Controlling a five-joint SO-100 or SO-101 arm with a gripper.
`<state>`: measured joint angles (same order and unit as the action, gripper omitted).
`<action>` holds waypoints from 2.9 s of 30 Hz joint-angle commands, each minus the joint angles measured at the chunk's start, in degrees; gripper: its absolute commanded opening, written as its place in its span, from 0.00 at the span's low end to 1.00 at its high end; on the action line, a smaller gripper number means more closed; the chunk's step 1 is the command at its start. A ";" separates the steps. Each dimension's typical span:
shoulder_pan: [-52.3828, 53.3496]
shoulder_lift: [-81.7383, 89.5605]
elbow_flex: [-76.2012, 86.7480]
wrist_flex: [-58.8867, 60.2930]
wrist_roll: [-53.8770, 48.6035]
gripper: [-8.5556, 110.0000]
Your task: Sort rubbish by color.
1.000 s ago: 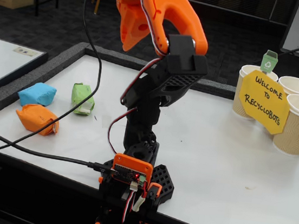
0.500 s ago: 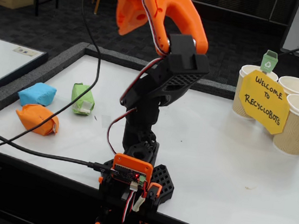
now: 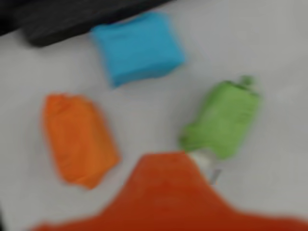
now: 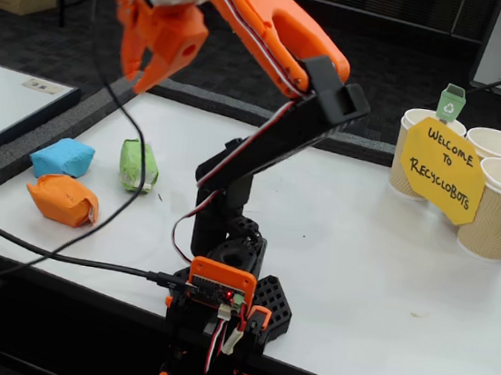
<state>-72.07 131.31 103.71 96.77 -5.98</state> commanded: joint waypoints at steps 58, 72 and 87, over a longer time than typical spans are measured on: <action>11.87 -26.63 -4.22 -20.57 -41.57 0.08; 17.14 -31.29 -3.08 -22.59 -48.34 0.07; 19.25 -31.55 -2.55 -20.39 -50.80 0.29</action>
<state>-53.79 98.09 106.35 76.29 -55.63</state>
